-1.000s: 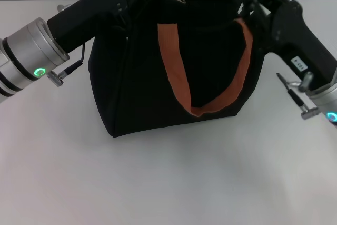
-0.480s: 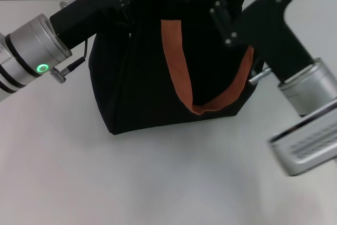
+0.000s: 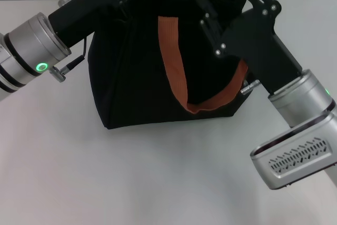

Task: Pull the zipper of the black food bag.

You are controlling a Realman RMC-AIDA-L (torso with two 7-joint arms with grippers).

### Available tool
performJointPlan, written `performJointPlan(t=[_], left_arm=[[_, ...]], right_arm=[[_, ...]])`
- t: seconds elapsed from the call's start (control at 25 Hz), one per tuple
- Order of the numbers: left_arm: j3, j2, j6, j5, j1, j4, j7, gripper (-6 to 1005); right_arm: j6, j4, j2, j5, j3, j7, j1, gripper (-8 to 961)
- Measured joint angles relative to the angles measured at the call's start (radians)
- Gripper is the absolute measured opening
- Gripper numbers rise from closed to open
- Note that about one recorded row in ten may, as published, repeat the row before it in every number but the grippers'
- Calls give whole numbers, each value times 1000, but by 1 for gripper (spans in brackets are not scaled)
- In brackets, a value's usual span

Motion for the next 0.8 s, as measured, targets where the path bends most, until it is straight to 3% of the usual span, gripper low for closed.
performJointPlan(t=[0.28,0.8], left_arm=[[0,0,5,0,3,-13,2,94],[4,0,7,0,6,-14,3,94]], right_arm=[[33,7,1,2,7,8,-18,442],[126,21,2,5,13,11,26,442]])
